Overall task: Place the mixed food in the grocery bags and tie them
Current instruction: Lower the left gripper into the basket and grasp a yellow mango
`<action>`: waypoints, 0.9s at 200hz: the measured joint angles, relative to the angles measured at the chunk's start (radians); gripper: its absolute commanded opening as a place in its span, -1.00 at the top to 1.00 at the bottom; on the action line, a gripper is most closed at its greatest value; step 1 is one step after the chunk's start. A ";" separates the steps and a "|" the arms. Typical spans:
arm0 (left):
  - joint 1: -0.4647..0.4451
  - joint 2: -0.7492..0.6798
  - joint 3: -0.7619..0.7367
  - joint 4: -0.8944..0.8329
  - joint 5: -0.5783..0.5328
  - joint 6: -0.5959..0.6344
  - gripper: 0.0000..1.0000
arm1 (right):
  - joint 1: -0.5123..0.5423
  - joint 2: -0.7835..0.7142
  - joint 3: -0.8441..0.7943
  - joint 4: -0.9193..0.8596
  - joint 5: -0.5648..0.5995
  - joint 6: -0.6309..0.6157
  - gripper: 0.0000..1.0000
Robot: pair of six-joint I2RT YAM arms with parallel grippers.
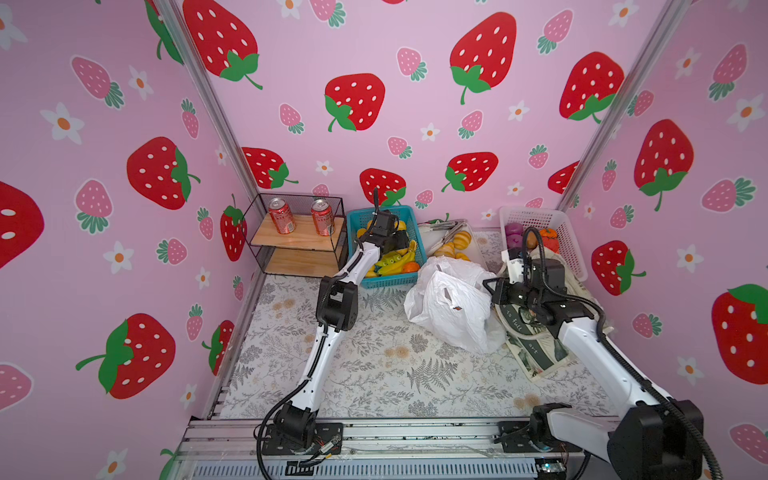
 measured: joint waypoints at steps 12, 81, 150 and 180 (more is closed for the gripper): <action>0.002 0.000 0.001 -0.006 0.007 -0.003 -0.23 | 0.000 0.002 0.000 0.000 -0.002 0.000 0.98; 0.007 -0.002 0.004 -0.023 0.031 0.006 0.26 | 0.000 0.016 0.000 0.018 -0.024 0.004 0.98; 0.005 -0.179 -0.088 -0.032 0.054 0.026 0.44 | 0.000 0.011 -0.011 0.027 -0.029 0.005 0.98; 0.004 -0.237 -0.119 -0.008 0.072 0.026 0.47 | 0.000 0.008 -0.018 0.027 -0.029 0.005 0.98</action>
